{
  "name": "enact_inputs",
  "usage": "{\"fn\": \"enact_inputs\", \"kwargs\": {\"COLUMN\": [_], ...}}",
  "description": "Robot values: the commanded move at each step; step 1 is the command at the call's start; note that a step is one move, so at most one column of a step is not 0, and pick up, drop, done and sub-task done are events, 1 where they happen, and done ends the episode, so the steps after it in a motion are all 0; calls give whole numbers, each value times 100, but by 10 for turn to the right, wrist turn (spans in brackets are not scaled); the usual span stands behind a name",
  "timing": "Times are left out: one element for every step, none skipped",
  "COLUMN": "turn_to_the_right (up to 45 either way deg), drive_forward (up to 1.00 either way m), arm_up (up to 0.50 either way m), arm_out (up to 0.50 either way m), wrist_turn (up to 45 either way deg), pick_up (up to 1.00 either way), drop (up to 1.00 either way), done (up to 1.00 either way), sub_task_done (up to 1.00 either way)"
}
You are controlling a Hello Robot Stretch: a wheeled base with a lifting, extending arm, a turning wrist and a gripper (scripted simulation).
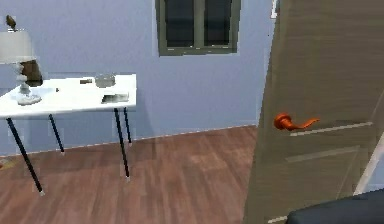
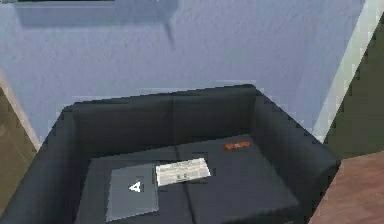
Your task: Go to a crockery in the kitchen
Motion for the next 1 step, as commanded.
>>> {"fn": "enact_inputs", "kwargs": {"turn_to_the_right": [0], "drive_forward": [65], "arm_up": [0], "arm_out": [0], "wrist_turn": [0], "pick_up": [0], "drop": [0], "done": [0], "sub_task_done": [0]}}
